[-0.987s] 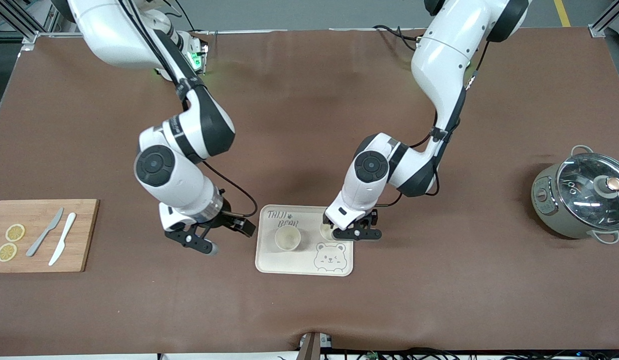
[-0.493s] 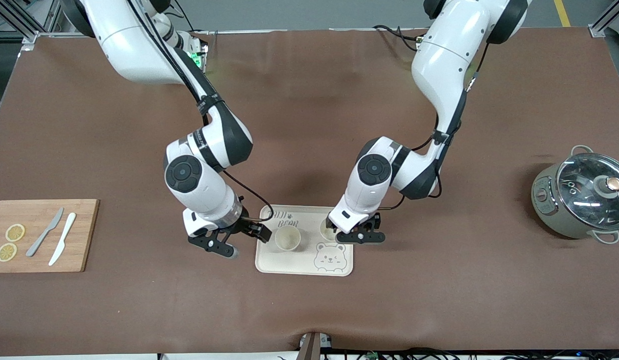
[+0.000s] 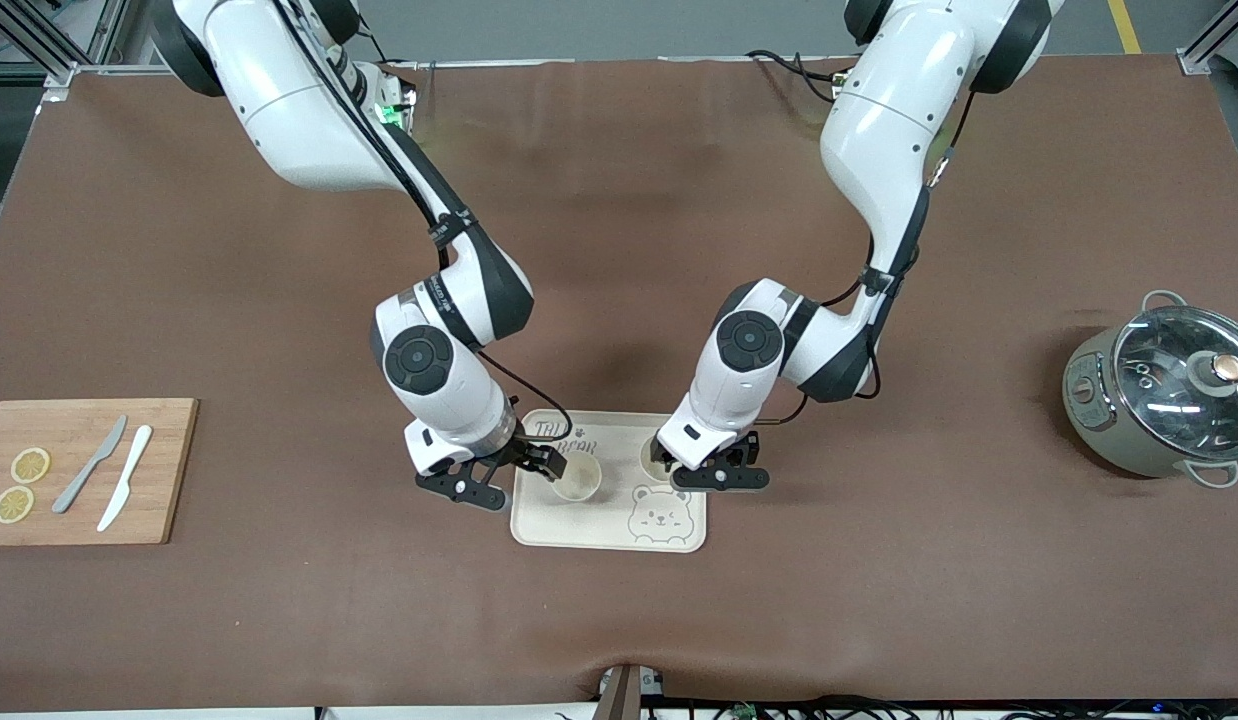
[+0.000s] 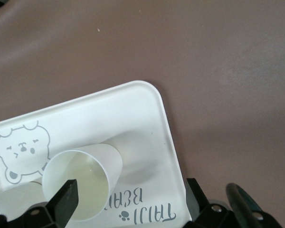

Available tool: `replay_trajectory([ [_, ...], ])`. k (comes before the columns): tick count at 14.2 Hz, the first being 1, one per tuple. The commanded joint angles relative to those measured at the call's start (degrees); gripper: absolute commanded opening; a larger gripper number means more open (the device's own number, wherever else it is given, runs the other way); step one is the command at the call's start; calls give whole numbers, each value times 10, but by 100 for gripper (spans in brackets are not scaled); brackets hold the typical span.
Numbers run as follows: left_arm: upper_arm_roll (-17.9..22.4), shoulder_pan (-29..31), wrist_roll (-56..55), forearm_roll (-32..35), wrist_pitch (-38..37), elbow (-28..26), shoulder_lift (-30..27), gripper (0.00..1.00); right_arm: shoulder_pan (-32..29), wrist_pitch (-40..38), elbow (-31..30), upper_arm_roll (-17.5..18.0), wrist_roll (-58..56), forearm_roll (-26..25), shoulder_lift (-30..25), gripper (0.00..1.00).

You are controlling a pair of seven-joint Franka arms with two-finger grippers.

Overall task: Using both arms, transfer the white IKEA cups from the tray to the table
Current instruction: 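Lower both grippers around the two white cups on the tray and close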

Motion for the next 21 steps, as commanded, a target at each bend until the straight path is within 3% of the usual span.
replay_trajectory([
  [1,9,-9,-19,12,10,16,10,58,7,4,3,-5,10,-11,10,100],
  [3,9,-9,-28,12,12,16,10,0,11,7,3,-5,11,-10,19,100],
  [15,8,-10,-39,11,-4,15,-9,0,22,77,4,-5,12,-11,58,100],
  [21,6,9,-18,14,-144,-1,-98,0,26,86,5,-5,10,-11,64,100],
])
